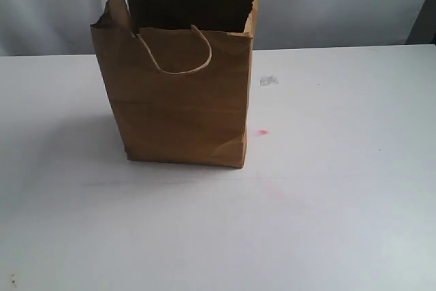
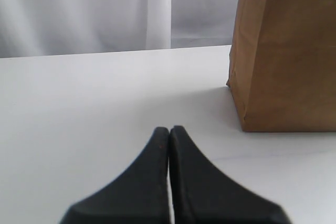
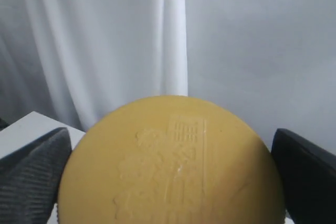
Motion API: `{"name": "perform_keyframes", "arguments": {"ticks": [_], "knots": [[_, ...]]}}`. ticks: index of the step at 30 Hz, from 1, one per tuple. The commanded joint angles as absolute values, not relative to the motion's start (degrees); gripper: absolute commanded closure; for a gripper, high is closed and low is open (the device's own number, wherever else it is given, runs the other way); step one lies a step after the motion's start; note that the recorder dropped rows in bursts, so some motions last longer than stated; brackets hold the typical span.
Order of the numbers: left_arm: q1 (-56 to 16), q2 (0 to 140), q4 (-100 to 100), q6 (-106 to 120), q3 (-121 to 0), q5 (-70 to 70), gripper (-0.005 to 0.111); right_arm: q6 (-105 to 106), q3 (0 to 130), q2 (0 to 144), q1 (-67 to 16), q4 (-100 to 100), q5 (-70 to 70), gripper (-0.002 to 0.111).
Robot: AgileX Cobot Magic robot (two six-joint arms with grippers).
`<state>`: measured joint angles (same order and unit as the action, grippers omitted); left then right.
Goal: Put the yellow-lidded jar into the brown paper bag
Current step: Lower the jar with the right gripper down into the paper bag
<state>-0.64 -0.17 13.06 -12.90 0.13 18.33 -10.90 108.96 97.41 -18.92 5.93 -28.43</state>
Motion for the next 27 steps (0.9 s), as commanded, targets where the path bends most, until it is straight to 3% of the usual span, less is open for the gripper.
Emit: {"name": "perform_keyframes", "arguments": {"ticks": [1,27], "knots": [[-0.9,0.0,12.8,-13.1,0.0,17.8,0.106,-10.8,109.2,100.4,-19.5,6.1,-24.8,0.108],[-0.9,0.0,12.8,-13.1,0.0,17.8,0.106,-10.8,109.1,114.4,-22.5,7.9,-27.2,0.108]]}}
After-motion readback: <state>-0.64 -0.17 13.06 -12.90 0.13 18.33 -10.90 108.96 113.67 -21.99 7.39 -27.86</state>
